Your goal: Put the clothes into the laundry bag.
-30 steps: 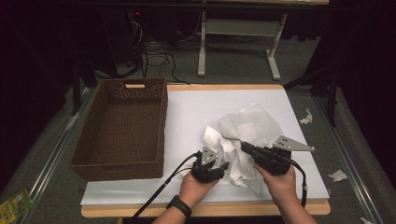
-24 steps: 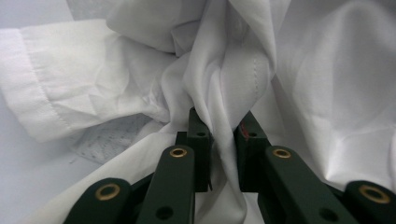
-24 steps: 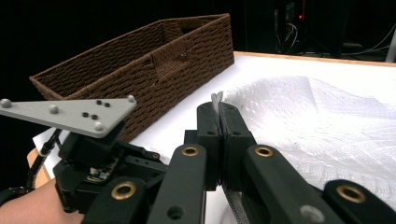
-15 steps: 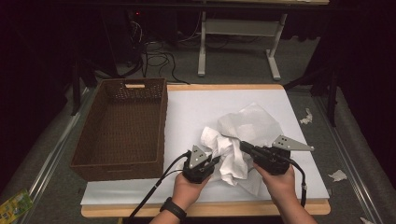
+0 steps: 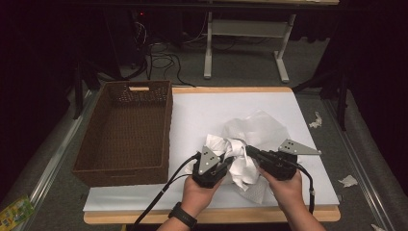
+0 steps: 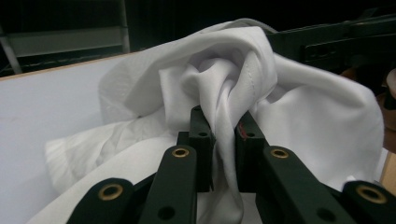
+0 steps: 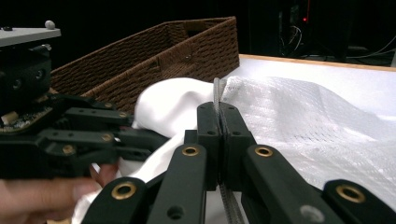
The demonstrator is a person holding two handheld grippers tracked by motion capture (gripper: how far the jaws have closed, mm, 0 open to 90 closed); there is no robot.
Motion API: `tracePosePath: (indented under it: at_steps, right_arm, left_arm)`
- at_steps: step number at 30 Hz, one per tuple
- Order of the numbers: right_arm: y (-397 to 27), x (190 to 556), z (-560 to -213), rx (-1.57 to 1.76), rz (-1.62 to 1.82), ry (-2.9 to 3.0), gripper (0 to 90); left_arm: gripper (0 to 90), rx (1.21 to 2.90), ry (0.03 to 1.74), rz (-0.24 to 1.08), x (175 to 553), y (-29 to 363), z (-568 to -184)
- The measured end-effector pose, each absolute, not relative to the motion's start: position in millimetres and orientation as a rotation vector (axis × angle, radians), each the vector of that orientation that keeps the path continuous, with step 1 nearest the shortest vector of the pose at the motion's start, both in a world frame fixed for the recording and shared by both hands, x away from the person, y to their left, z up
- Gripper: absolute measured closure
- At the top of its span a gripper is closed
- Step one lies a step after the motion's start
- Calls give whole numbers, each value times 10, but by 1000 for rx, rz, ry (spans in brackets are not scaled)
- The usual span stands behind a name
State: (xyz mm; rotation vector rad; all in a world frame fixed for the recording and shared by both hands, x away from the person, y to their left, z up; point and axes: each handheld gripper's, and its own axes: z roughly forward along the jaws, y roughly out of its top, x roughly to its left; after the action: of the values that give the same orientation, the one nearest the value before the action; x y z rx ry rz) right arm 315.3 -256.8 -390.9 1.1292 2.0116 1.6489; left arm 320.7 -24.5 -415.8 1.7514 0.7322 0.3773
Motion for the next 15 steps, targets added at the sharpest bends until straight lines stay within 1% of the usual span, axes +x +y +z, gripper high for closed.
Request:
tracePosePath:
  at_steps: [3, 10, 15]
  right_arm:
    - [-2601, 3151, -3912, 1140, 1654, 2002, 895]
    - [-2663, 3148, -3916, 1151, 1662, 1992, 895]
    - [-2667, 3132, -3900, 1143, 1677, 1989, 895]
  left_arm:
    - [805, 1767, 718, 377, 3238, -429, -4182]
    - [802, 1791, 738, 372, 3374, -688, -4326]
    - [800, 1796, 778, 361, 3480, -780, -4468]
